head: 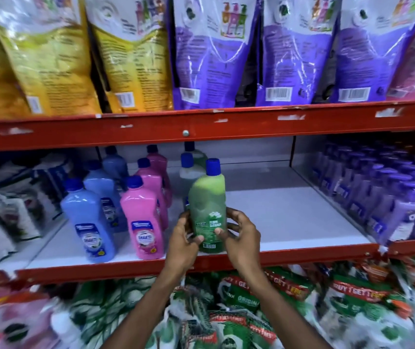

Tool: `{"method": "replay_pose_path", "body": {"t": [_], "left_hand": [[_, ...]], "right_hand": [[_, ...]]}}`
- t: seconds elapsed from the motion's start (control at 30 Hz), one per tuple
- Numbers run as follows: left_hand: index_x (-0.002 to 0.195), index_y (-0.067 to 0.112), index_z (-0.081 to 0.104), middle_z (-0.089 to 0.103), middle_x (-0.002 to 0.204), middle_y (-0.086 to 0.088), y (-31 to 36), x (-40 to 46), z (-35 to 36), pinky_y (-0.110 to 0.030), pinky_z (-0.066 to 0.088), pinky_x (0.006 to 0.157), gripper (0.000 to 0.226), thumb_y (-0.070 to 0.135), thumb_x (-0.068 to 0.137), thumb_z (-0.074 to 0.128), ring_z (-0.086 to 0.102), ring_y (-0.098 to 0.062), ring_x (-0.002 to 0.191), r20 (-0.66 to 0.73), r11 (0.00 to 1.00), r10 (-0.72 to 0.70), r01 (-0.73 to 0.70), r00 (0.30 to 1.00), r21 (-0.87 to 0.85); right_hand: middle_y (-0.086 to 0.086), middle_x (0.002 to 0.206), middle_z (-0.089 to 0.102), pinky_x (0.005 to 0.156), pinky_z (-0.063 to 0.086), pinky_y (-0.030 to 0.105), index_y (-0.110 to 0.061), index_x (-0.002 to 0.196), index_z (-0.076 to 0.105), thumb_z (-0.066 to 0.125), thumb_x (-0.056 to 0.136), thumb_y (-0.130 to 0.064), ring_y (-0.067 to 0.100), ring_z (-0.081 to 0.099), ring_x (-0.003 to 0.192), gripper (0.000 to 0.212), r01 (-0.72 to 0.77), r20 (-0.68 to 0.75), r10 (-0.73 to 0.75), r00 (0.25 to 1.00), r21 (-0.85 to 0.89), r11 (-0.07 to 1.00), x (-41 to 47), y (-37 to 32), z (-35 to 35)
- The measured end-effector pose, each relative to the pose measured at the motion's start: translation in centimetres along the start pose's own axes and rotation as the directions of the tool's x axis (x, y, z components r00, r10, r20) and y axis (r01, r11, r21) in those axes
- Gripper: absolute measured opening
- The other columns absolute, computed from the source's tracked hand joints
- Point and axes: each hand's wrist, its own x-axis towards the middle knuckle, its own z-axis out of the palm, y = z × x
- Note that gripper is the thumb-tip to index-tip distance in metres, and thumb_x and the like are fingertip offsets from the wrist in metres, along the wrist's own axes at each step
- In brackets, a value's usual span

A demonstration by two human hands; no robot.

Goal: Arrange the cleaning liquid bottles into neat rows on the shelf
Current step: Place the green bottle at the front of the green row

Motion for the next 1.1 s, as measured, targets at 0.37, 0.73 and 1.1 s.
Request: {"method": "replay_pose_path", "body": {"t": [0.37,0.73,1.1], "left_hand": [[0.122,0.012,0.046,0.056,0.114,0.006,-1.3,-0.4,-1.7,-0.021,0.044,0.091,0.025,0.008,0.097,0.043,0.054,-0.016,0.107,0.008,0.968,0.037,-0.038,0.999,0.246],[0.121,0.014,0.041,0.06,0.116,-0.003,-1.2,-0.6,-1.7,-0.033,0.053,0.093,0.052,0.026,0.083,0.074,0.059,-0.018,0.107,-0.061,0.941,0.144,-0.118,0.988,0.318],[0.123,0.019,0.042,0.071,0.114,0.001,-1.2,-1.6,-1.9,-0.017,0.062,0.071,0.058,0.042,0.081,0.073,0.071,-0.002,0.085,-0.068,0.937,0.2,-0.17,0.977,0.305]], "right_hand": [[0.004,0.111,0.071,0.065,0.054,0.009,-0.022,0.133,0.056,0.058,0.089,0.002,0.016,0.068,0.084,0.05,-0.014,0.045,0.021,0.999,-0.153,0.988,2.1,1.8,2.0],[-0.007,0.12,0.067,0.087,0.053,0.019,-0.022,0.13,0.056,0.074,0.083,-0.017,0.0,0.063,0.106,0.05,0.061,0.35,-0.015,0.937,-0.12,0.991,2.3,1.4,0.5],[-0.006,0.116,0.067,0.09,0.053,0.023,-0.022,0.131,0.053,0.056,0.094,-0.006,0.006,0.062,0.108,0.041,0.019,0.322,0.017,0.946,-0.107,0.994,2.0,1.9,0.6]]}}
